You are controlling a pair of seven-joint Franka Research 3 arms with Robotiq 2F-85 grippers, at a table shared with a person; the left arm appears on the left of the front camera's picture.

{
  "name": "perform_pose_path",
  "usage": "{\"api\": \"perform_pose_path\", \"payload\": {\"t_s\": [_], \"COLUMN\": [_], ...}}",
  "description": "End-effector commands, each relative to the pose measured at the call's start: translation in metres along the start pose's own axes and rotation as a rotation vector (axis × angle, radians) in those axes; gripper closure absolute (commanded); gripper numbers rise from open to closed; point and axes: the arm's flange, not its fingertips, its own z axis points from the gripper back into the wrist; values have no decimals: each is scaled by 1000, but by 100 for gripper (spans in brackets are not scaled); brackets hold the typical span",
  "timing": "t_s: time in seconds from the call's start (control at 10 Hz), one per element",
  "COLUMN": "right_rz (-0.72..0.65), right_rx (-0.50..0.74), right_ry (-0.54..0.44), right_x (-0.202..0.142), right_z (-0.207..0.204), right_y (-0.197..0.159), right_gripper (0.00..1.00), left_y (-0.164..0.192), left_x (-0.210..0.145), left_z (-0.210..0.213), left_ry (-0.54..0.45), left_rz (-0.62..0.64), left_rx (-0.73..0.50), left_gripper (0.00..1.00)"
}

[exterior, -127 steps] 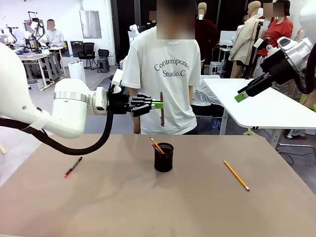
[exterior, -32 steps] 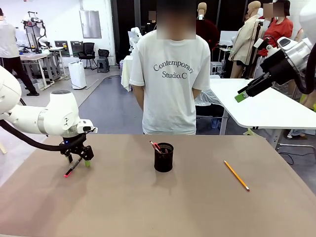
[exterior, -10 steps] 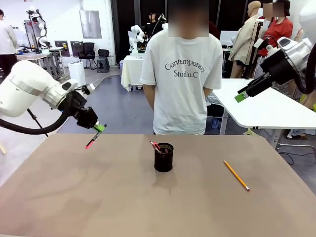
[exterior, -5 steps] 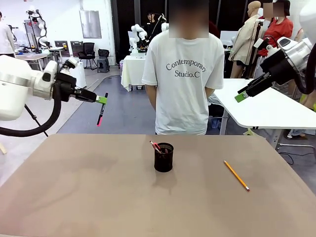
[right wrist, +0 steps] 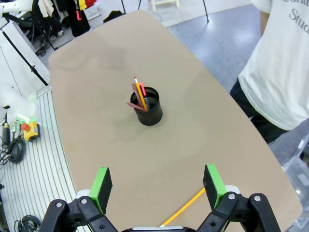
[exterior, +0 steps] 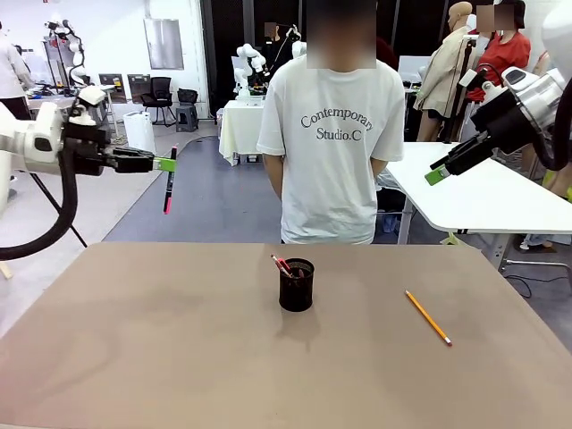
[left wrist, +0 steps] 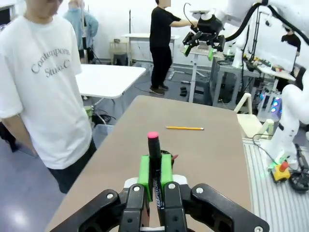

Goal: Place the pens into the pen holder.
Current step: Pick up a writing instrument from the table and place it into the Pen holder.

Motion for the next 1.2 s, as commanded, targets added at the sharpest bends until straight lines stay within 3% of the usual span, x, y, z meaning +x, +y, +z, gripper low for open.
{"api": "perform_pose_path", "payload": {"t_s": [0.0,0.5,0.6,0.9,1.1], "right_rz": [-2,-2,-2,-2,-2], "right_rx": [7,7,7,7,7], "right_ry": [-15,-15,-15,-15,-15], "right_x": [2,2,2,2,2], "right_z": [1,1,1,1,1], "right_y": [1,1,1,1,1], "right_gripper": [0,0,0,0,0], "left_y": [7,5,4,2,-14], "left_x": [-4,-11,-17,-25,-27], "left_z": [-9,-9,-22,-85,-131], "left_ry": [5,8,97,94,57], "left_rz": [64,47,-3,-159,-261], "left_rx": [-19,-16,-28,13,-82], "left_gripper": [100,100,100,100,100]}}
